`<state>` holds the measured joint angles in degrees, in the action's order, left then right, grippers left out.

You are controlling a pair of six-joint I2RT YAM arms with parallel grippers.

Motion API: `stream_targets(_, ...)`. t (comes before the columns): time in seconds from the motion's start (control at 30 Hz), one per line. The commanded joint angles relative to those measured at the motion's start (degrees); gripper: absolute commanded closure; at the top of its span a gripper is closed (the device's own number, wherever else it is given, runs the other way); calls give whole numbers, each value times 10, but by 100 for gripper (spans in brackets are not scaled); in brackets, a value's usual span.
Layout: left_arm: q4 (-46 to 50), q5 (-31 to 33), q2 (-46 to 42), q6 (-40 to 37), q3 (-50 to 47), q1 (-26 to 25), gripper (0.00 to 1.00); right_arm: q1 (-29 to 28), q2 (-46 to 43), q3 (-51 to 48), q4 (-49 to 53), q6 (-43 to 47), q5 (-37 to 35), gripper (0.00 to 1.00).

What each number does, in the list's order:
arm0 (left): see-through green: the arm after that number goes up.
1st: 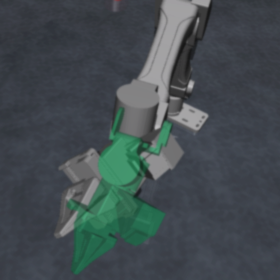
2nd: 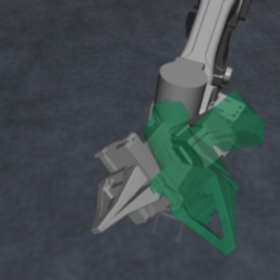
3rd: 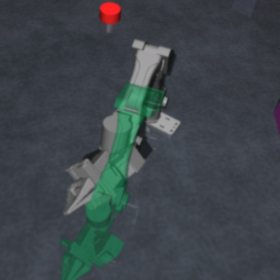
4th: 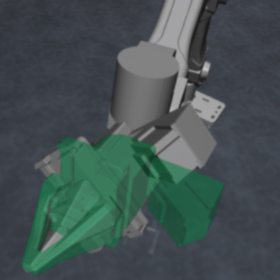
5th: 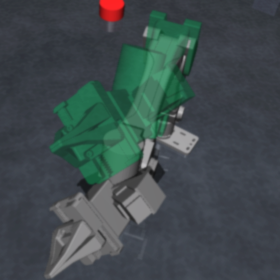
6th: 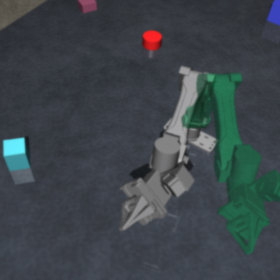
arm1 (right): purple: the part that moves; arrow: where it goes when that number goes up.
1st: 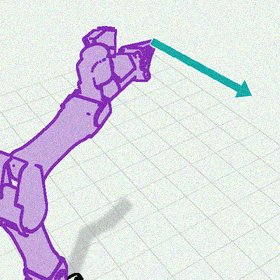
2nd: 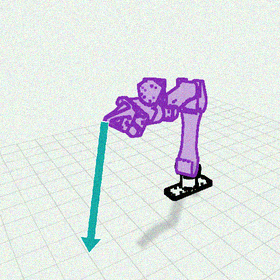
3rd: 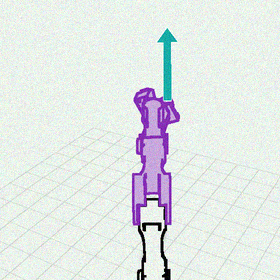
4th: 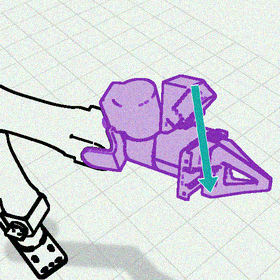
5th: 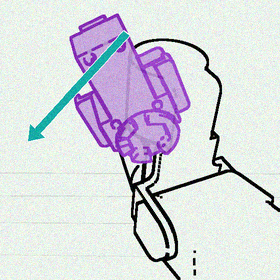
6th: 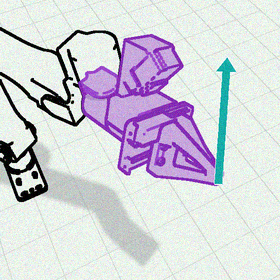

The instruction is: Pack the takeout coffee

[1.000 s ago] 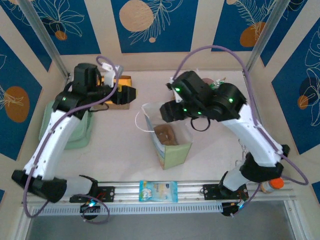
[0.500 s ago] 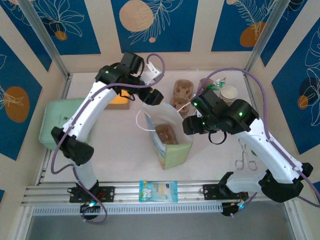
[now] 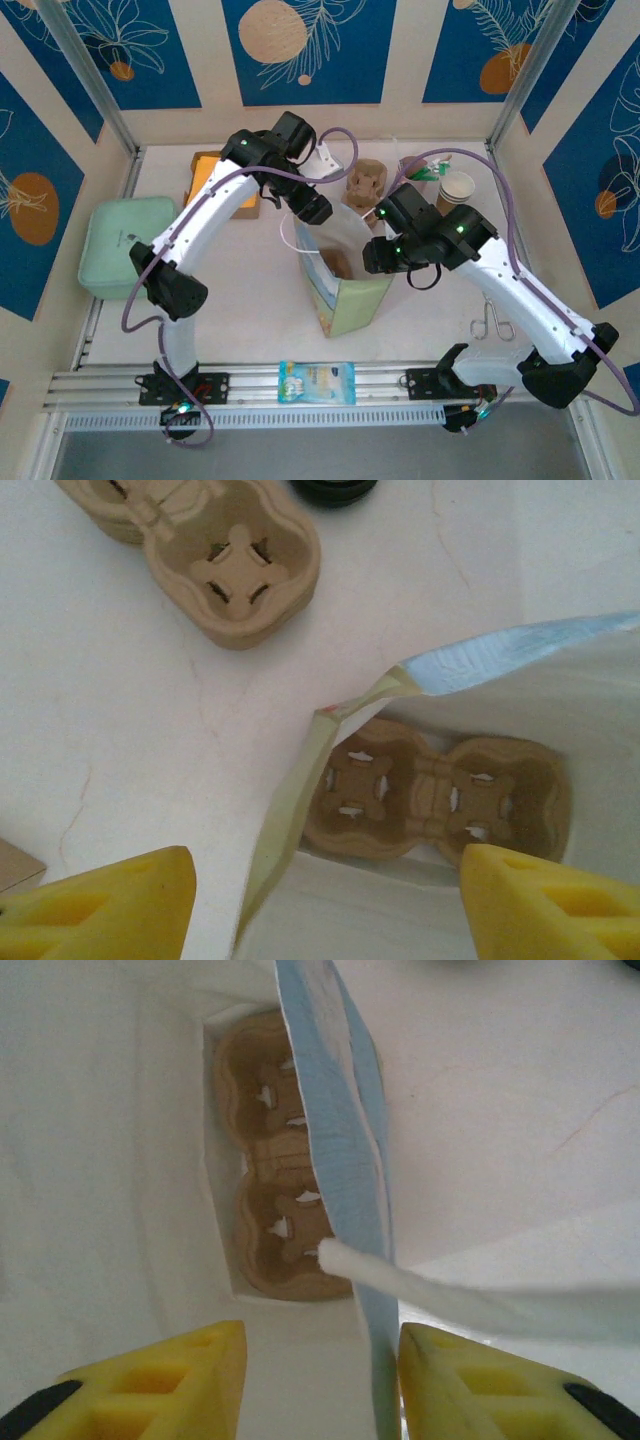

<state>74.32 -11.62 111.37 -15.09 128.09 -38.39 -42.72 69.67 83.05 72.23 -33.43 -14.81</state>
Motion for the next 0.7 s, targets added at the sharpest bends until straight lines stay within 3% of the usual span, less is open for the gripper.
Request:
stream_targets(0.0,-11,31,17,9,17,-3,36,2,5,-5,-15,3,20,63)
stream_targets(0.23,-55,34,29,54,17,-3,52,-18,22,-8,-30,8,21,86)
stream_targets(0.4,-46,52,45,81,28,-1,72,-41,31,-9,-40,22,10,91)
stream_targets(0.67,-42,53,58,130,46,1,81,-70,54,-20,-55,31,11,93)
